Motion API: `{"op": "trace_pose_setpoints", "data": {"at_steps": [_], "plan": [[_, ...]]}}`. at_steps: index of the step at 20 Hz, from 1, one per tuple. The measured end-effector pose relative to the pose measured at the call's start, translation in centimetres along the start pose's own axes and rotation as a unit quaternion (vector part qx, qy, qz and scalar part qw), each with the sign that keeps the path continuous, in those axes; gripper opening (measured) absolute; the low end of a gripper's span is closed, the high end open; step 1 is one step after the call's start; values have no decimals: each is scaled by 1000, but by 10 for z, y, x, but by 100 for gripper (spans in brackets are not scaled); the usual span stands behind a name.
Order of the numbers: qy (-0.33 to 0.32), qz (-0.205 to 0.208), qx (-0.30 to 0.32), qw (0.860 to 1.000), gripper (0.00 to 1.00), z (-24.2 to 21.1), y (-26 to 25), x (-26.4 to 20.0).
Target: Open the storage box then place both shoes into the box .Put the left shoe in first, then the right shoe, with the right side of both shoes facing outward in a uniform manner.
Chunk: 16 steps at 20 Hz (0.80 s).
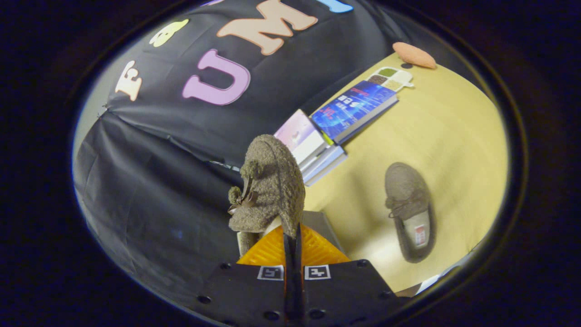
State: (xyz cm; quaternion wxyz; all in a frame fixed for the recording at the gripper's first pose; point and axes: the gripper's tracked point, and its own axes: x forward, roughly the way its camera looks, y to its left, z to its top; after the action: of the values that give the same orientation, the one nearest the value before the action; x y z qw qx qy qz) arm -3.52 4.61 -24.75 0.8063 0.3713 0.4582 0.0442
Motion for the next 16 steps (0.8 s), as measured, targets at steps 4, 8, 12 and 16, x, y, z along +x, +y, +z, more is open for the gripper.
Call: {"op": "trace_pose_setpoints", "data": {"at_steps": [4,8,12,16], "plan": [[45,30,-22,998,3,-40,37,16],[101,29,-49,993,3,-95,47,41],[137,21,-79,987,3,-135,48,50],[161,-1,-105,981,3,-160,35,62]]}}
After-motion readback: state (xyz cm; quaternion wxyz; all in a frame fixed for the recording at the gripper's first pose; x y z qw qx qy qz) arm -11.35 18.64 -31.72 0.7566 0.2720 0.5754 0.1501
